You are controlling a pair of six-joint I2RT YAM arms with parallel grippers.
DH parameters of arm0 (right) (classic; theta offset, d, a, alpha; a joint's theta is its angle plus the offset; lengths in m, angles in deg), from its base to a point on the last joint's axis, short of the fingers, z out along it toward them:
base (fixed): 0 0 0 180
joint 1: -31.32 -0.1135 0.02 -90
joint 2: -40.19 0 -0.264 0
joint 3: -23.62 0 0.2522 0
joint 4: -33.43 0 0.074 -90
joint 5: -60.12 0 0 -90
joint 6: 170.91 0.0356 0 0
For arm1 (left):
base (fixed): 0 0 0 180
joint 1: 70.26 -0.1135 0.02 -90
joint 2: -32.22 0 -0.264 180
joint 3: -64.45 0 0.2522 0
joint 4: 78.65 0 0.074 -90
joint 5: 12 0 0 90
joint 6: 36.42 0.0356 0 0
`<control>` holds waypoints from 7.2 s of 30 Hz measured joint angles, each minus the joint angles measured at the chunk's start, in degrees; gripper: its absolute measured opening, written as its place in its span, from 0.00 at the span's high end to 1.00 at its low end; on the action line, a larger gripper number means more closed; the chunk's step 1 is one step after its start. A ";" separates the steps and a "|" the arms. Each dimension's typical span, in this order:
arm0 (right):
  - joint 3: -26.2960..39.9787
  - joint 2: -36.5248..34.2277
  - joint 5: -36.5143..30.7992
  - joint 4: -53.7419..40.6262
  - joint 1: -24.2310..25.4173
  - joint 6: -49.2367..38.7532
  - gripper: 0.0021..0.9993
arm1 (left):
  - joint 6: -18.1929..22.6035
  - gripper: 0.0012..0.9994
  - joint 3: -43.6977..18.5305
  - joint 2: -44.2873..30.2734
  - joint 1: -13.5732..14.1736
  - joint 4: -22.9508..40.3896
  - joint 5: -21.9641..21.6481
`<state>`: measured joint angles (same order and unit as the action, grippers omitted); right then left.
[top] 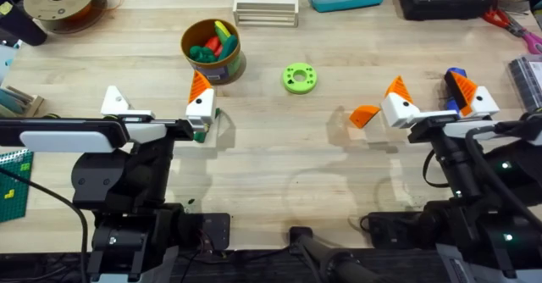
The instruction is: Pick up the gripper from the table and insert it into the empty holder that is missing its gripper. Then pick up a screw, insert it into the mounting hole, and use the screwdriver to tighten it. Finally, clean up the table by picking up the vegetable and placing it into the bucket.
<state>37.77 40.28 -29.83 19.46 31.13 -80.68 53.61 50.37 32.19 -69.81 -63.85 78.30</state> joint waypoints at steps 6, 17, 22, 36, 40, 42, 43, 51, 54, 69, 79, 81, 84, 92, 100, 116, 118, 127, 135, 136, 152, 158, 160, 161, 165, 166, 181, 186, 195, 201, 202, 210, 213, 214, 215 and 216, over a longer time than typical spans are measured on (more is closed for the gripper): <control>0.00 0.00 -0.01 0.63 0.00 0.00 0.01 | 0.00 0.01 0.00 -0.01 0.00 0.00 0.00; 5.39 -0.90 -0.59 -8.66 0.00 1.07 0.01 | 0.22 0.01 -8.33 -2.10 0.00 12.97 1.04; 20.14 -6.70 -0.92 -23.80 0.00 1.05 0.01 | 2.87 0.01 -21.30 -9.25 0.00 19.62 5.21; 53.13 -26.83 -1.11 -49.85 0.00 1.03 0.01 | 7.32 0.01 -58.15 -37.55 0.00 50.14 12.02; 53.13 -26.82 -1.11 -51.20 0.00 1.03 0.01 | 7.32 0.01 -57.74 -38.79 0.00 54.26 12.17; 53.13 -26.82 -1.11 -51.73 0.00 1.03 0.01 | 7.30 0.01 -56.14 -39.75 0.00 55.28 12.21; 53.13 -26.82 -1.11 -51.91 0.00 1.03 0.01 | 7.25 0.01 -54.74 -40.47 0.00 55.48 12.22; 53.13 -26.83 -1.11 -52.08 0.00 1.03 0.01 | 6.10 0.72 -46.77 -45.71 0.00 52.01 16.33; 53.13 -26.82 -1.11 -52.09 0.00 1.03 0.01 | 5.73 0.25 -46.77 -43.66 0.41 51.22 19.83; 53.13 -26.82 -1.11 -52.83 0.00 1.03 0.01 | 5.14 0.01 -46.77 -40.79 8.07 38.86 34.58; 53.13 -26.83 -1.11 -52.83 0.00 1.03 0.01 | 9.82 0.01 -46.76 -41.89 8.13 34.78 34.96; 53.13 -26.82 -1.11 -52.85 0.00 1.03 0.01 | 10.98 0.01 -46.50 -42.78 9.17 30.37 35.01; 53.13 -26.82 -1.11 -52.87 0.00 1.03 0.01 | 12.05 0.01 -43.53 -42.59 13.41 21.76 34.39; 53.13 -26.83 -1.11 -52.92 0.00 1.03 0.01 | 10.46 0.01 -21.55 -33.32 29.35 -6.72 28.32; 53.13 -26.83 -1.11 -52.94 0.00 1.03 0.01 | 5.53 0.01 -4.66 -15.59 34.25 -12.43 22.00; 53.13 -26.84 -1.11 -52.94 0.00 1.03 0.01 | 2.44 0.01 -0.33 -0.30 34.25 2.58 22.84; 53.13 -26.82 -1.11 -52.94 0.00 1.03 0.01 | 2.32 0.01 -0.33 -0.28 34.25 2.58 23.90; 53.13 -26.83 -1.11 -52.95 0.00 1.03 0.01 | 2.08 0.01 -0.33 -0.27 34.25 2.56 25.49; 53.13 -26.82 -1.11 -52.94 0.00 1.03 0.01 | 2.10 0.01 -0.33 -0.28 34.25 2.54 25.62; 53.13 -26.83 -1.11 -52.94 0.00 1.03 0.01 | 2.10 0.01 -0.33 -0.26 34.25 2.55 25.62; 53.45 -29.34 6.22 -56.64 0.00 -1.42 0.01 | 2.08 0.01 -0.33 -0.26 34.25 2.45 29.63; 55.75 -40.30 10.90 -67.05 -0.26 -7.47 0.01 | 2.08 0.01 -0.33 -0.26 34.25 2.58 34.67; 55.80 -43.85 11.22 -67.82 -1.05 -9.13 0.01 | 1.68 0.01 -0.33 -0.26 34.25 2.61 35.79; 55.82 -45.32 11.38 -67.22 -1.64 -9.71 0.01 | 1.26 0.01 -0.33 -0.28 34.25 2.62 36.18; 55.82 -51.02 11.97 -60.26 -4.10 -11.48 0.01 | -2.00 0.01 -0.33 -0.28 34.25 2.64 37.48; 55.82 -51.75 12.07 -59.39 -4.22 -11.81 0.01 | -2.59 0.01 -0.33 -0.28 34.25 2.64 37.55; 55.98 -73.04 3.09 -57.27 -14.80 -17.08 0.01 | -6.34 0.01 -0.33 -0.26 34.25 2.67 37.70; 56.00 -77.78 2.15 -55.19 -14.82 -17.57 0.12 | -6.51 0.01 -0.33 -0.26 34.25 2.67 37.70; 56.00 -80.19 1.69 -53.61 -14.81 -18.75 0.50 | -6.51 0.01 -0.33 -0.28 34.25 2.67 37.69; 56.00 -80.19 1.68 -53.81 -14.81 -18.78 0.50 | -6.53 0.01 -0.33 -0.26 34.25 2.67 37.69; 56.00 -80.20 1.66 -53.83 -14.80 -18.78 0.50 | -6.51 0.01 -0.33 -0.26 34.25 2.67 37.70; 56.02 -80.19 1.55 -53.83 -14.80 -19.19 0.94 | -6.51 0.01 -0.33 -0.26 34.25 2.67 37.70; 56.13 -80.19 1.46 -53.79 -14.80 -19.06 0.98 | -6.51 0.01 -0.33 -0.28 34.25 2.67 37.68; 56.15 -80.12 1.46 -53.88 -14.82 -18.76 0.98 | -6.51 0.01 -0.33 -0.28 34.25 2.67 37.70; 56.22 -79.93 1.46 -54.28 -14.81 -18.41 0.98 | -6.51 0.01 -0.33 -0.27 34.25 2.67 37.69; 56.36 -79.49 1.46 -54.97 -14.80 -18.11 0.98 | -6.51 0.01 -0.33 -0.27 34.25 2.67 37.68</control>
<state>94.13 -39.21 -28.36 -35.50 16.33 -98.79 47.10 50.04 31.92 -35.56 -61.18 115.98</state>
